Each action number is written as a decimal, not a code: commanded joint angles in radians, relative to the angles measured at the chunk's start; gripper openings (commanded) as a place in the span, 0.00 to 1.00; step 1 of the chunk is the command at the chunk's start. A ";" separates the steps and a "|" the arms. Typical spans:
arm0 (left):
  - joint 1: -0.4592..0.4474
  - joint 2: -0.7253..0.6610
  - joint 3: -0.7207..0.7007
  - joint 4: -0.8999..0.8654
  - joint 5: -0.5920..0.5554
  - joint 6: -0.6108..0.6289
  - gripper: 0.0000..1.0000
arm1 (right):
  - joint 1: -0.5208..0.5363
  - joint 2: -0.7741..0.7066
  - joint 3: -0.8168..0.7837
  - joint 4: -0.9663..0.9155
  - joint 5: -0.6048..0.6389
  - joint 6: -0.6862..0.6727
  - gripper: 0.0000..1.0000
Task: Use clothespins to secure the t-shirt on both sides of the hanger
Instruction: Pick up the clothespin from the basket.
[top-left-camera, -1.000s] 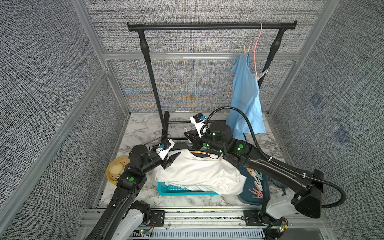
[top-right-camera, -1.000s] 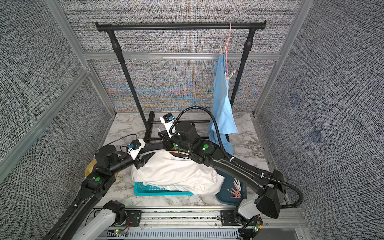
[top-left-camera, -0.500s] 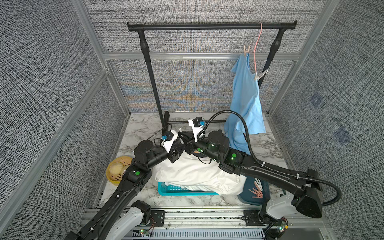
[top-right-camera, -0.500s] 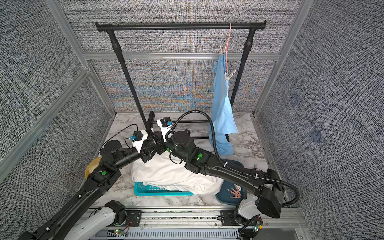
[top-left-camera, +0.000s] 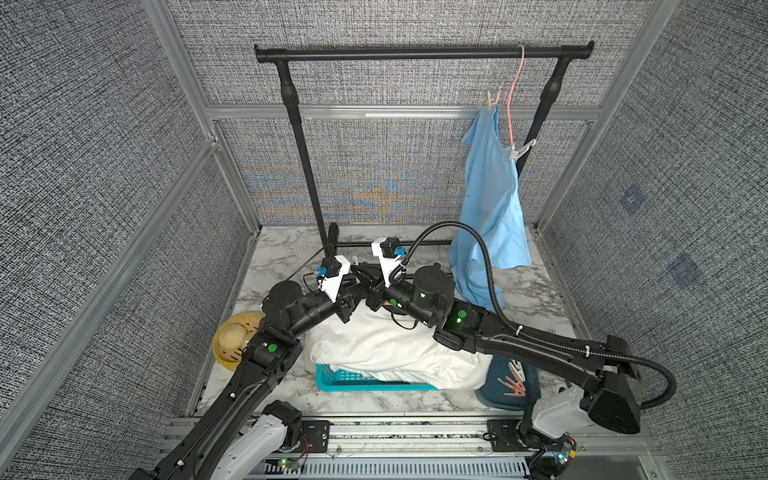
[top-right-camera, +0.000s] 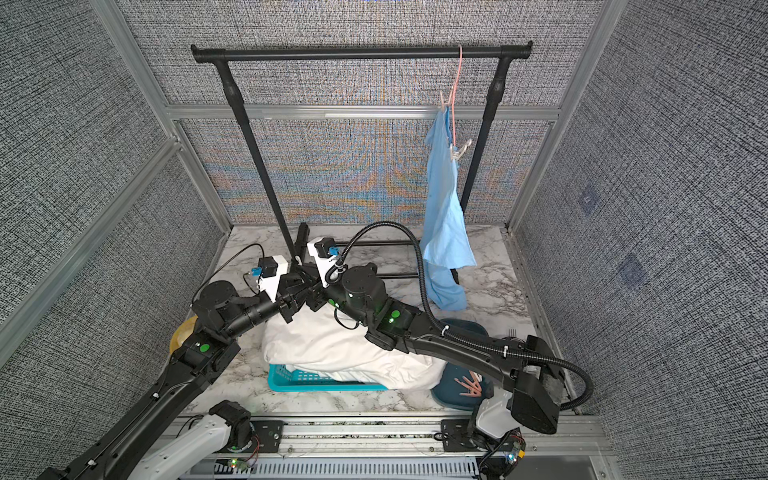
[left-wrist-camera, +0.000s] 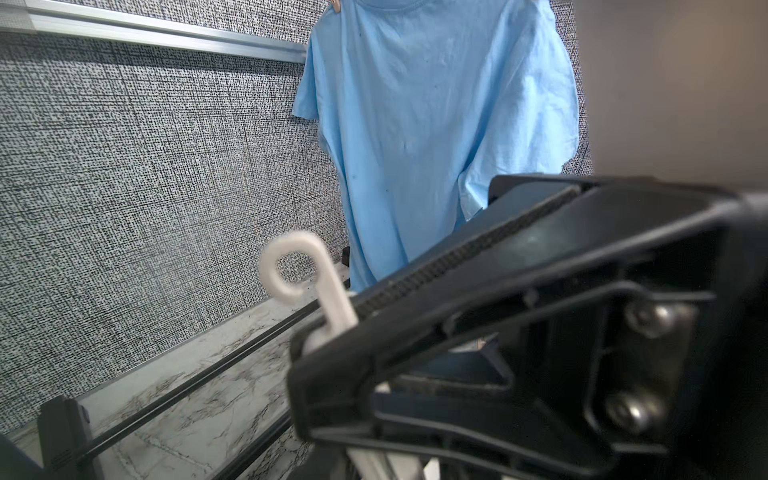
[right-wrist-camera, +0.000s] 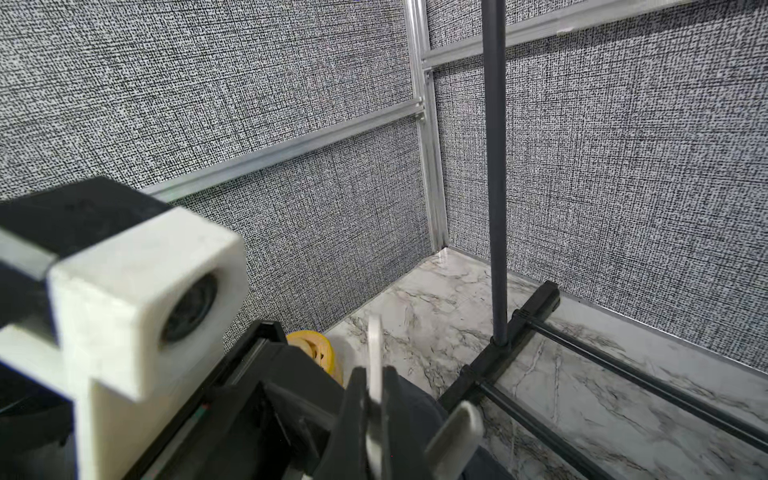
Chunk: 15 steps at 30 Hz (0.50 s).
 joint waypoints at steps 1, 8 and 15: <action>-0.001 -0.006 0.009 -0.017 -0.007 0.044 0.19 | 0.004 -0.009 0.010 0.007 0.023 -0.014 0.00; 0.000 -0.020 0.022 -0.074 -0.038 0.107 0.00 | 0.003 -0.037 0.091 -0.214 0.038 -0.023 0.23; 0.000 -0.031 0.030 -0.156 -0.095 0.257 0.00 | -0.014 -0.104 0.165 -0.512 0.052 0.088 0.72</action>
